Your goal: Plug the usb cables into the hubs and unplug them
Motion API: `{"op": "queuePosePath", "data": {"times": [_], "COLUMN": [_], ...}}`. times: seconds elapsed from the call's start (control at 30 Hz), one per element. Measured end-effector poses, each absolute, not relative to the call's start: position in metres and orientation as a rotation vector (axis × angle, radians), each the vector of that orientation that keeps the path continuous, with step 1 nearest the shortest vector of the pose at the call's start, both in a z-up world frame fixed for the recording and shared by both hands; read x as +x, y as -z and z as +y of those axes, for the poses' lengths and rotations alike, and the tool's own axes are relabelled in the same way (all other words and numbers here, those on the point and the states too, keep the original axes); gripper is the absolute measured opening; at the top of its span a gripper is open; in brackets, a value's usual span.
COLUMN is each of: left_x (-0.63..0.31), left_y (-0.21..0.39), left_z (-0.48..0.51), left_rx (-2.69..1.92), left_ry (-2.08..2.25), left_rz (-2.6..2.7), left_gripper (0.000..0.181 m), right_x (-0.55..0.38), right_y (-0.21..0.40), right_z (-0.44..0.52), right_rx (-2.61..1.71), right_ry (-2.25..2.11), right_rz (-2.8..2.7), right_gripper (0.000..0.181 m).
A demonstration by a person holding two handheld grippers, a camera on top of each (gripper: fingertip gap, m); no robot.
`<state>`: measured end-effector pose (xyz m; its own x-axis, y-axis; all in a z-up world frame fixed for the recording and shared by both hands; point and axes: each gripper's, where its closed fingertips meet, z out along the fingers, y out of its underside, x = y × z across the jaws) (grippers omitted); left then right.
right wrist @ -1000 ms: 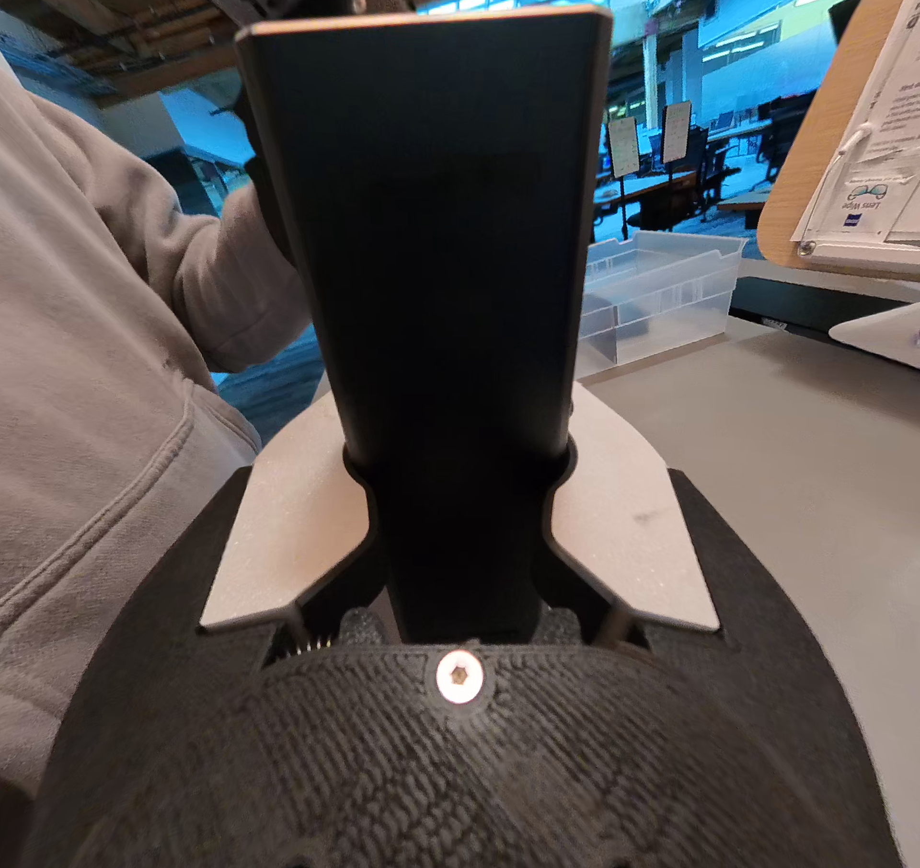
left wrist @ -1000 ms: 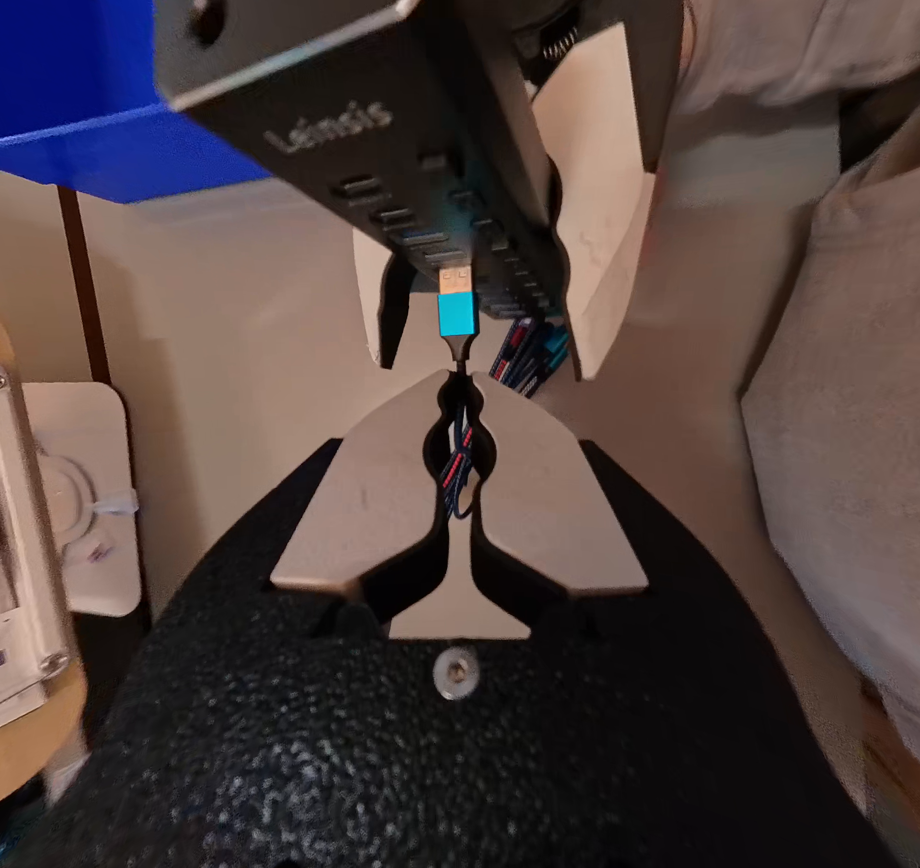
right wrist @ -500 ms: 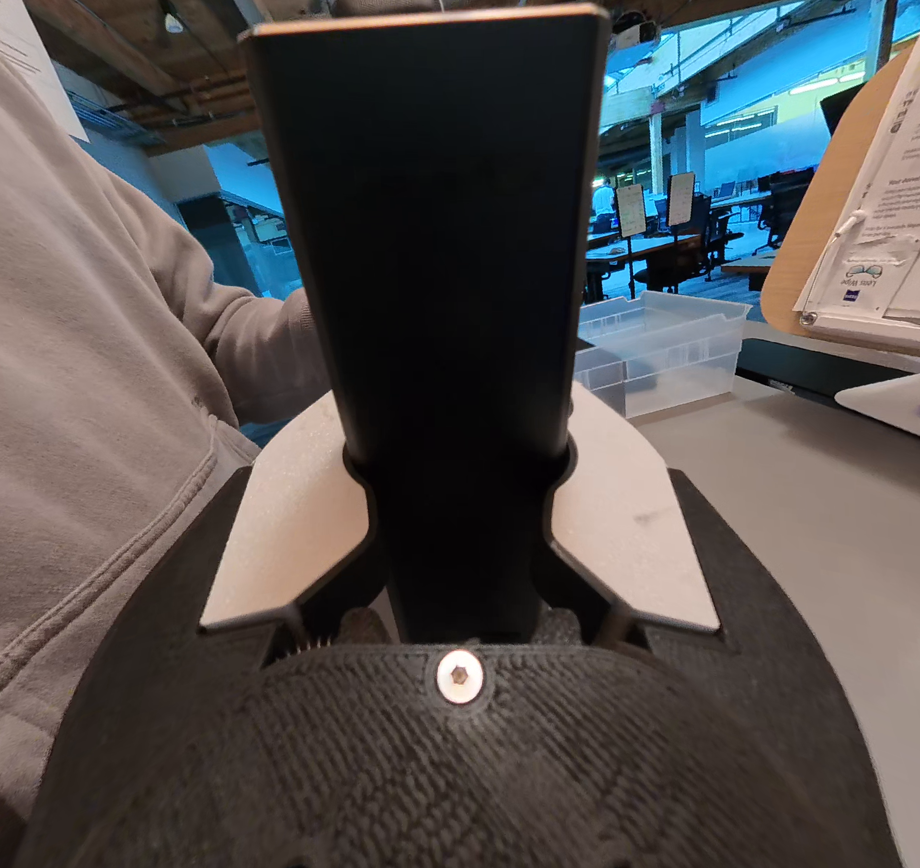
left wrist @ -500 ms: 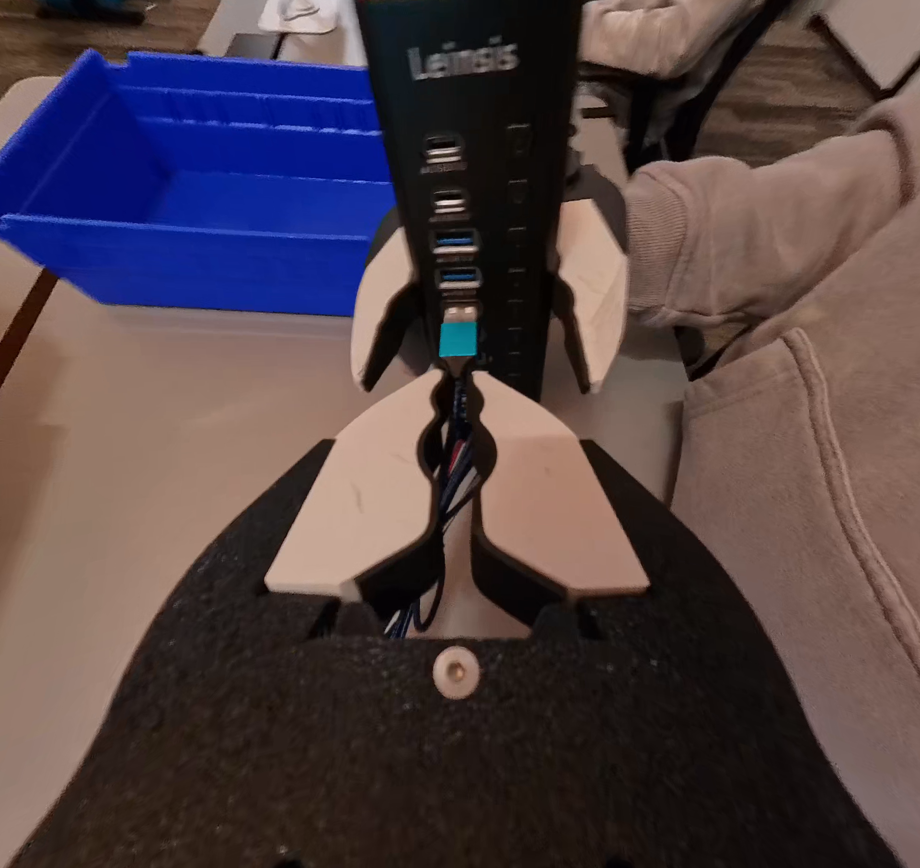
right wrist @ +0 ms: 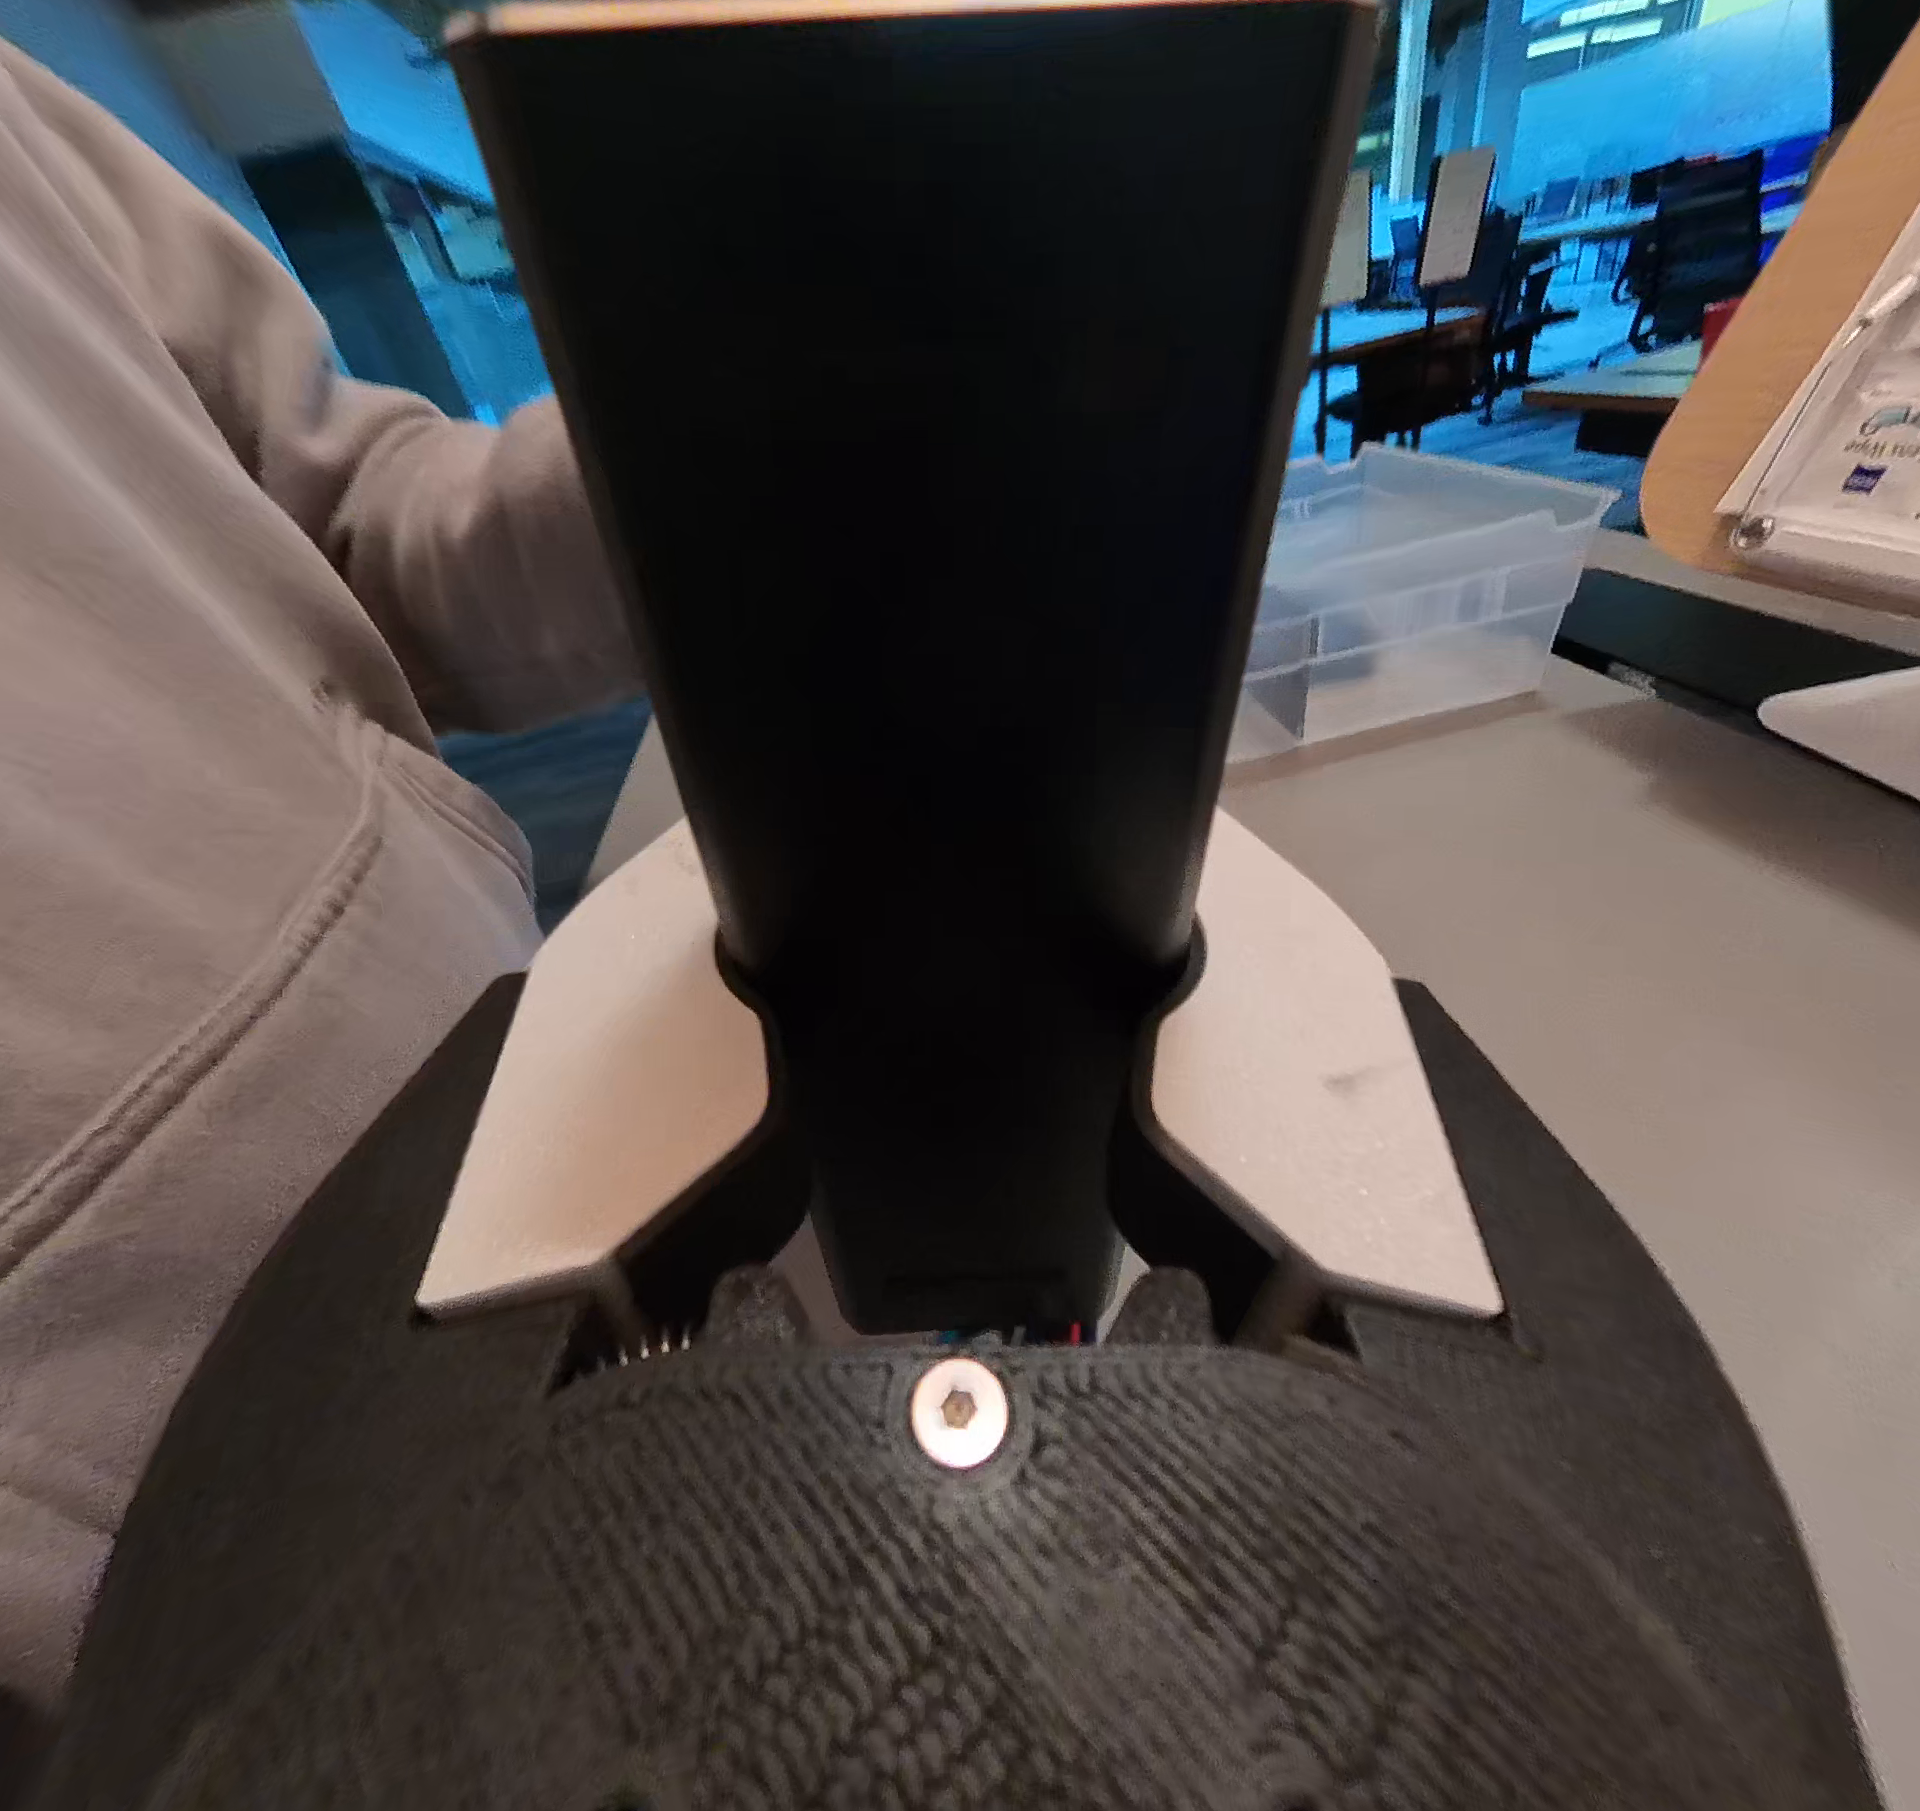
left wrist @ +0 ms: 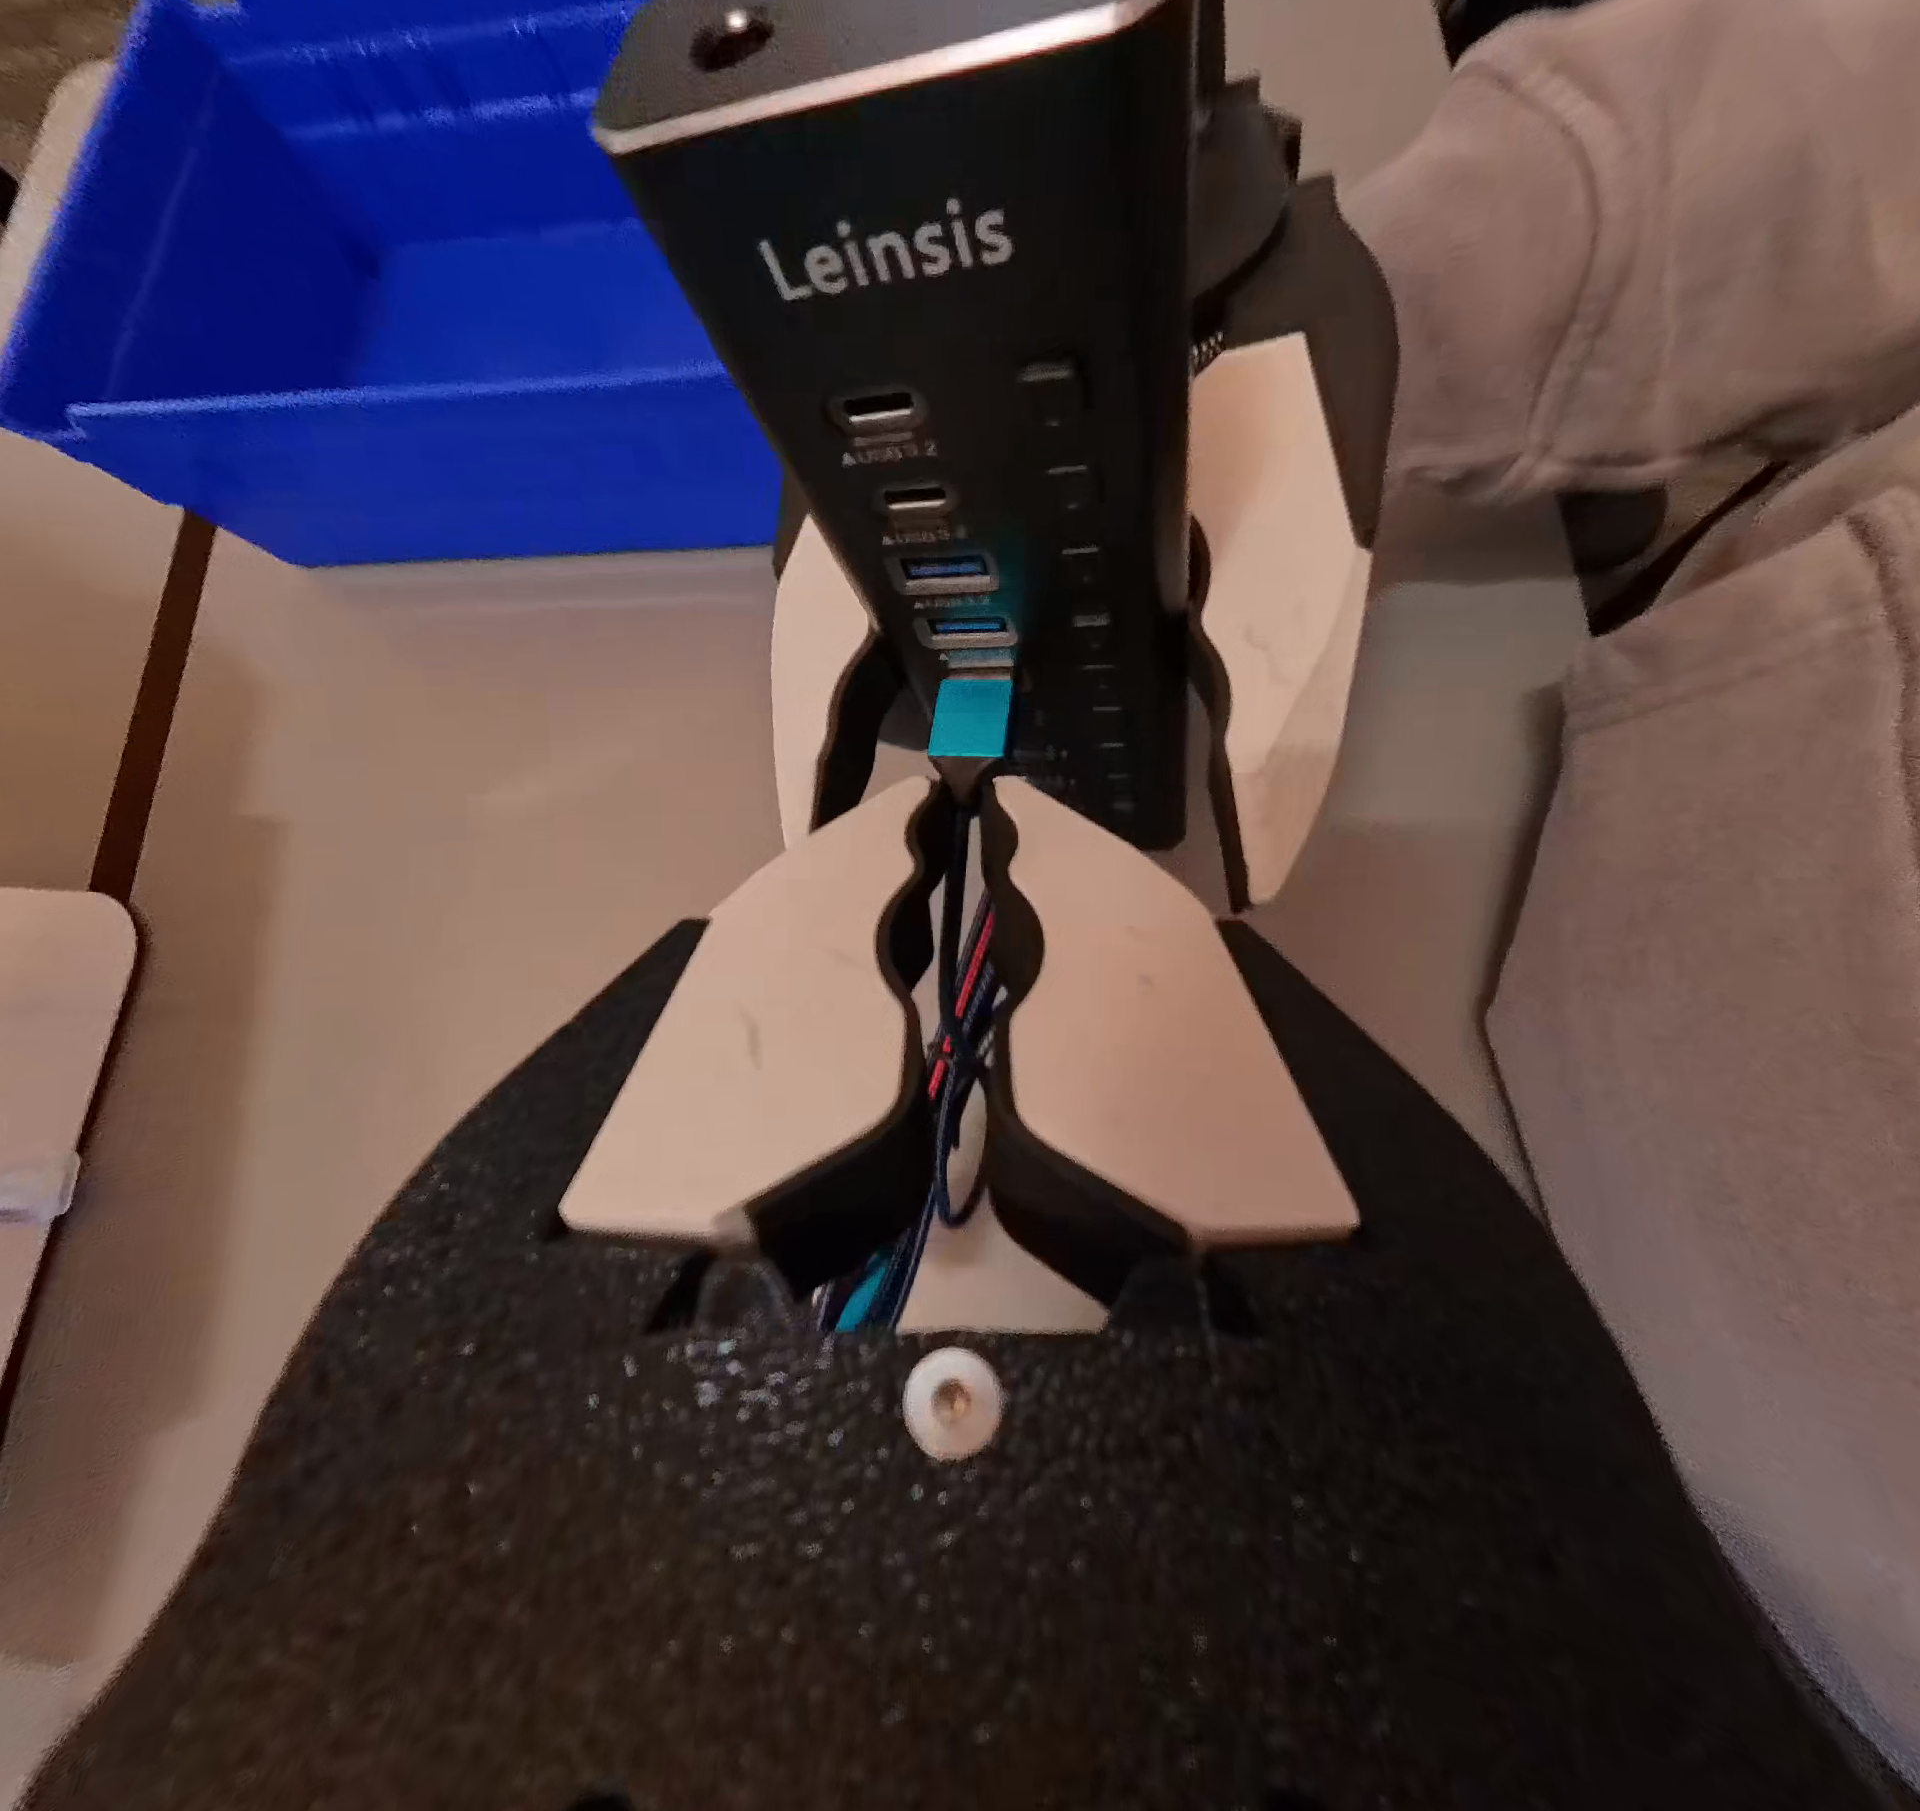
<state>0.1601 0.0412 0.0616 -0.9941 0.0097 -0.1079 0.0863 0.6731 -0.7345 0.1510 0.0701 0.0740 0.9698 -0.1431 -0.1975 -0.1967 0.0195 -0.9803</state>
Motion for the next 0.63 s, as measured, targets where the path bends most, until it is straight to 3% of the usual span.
{"op": "queuePosePath", "data": {"times": [0.23,0.3,0.37,0.47,0.63], "left_x": [0.161,0.164,0.166,0.171,0.222], "left_y": [-0.064,-0.065,-0.078,-0.110,-0.097], "left_z": [0.039,0.041,0.049,0.079,0.204], "left_rx": [-0.073,-0.138,-0.191,-0.293,-0.655], "left_ry": [1.423,1.429,1.491,1.618,1.167], "left_rz": [2.753,2.738,2.679,2.579,2.525], "left_gripper": [0.007,0.014,0.035,0.036,0.033], "right_x": [0.156,0.159,0.164,0.166,0.164], "right_y": [-0.078,-0.074,-0.070,-0.071,-0.078], "right_z": [0.071,0.071,0.066,0.051,0.034], "right_rx": [-1.498,-1.534,-1.573,-1.551,-1.476], "right_ry": [-0.022,0.030,0.058,0.051,0.050], "right_rz": [0.270,0.257,0.275,0.310,0.349], "right_gripper": [0.074,0.073,0.073,0.073,0.073]}}
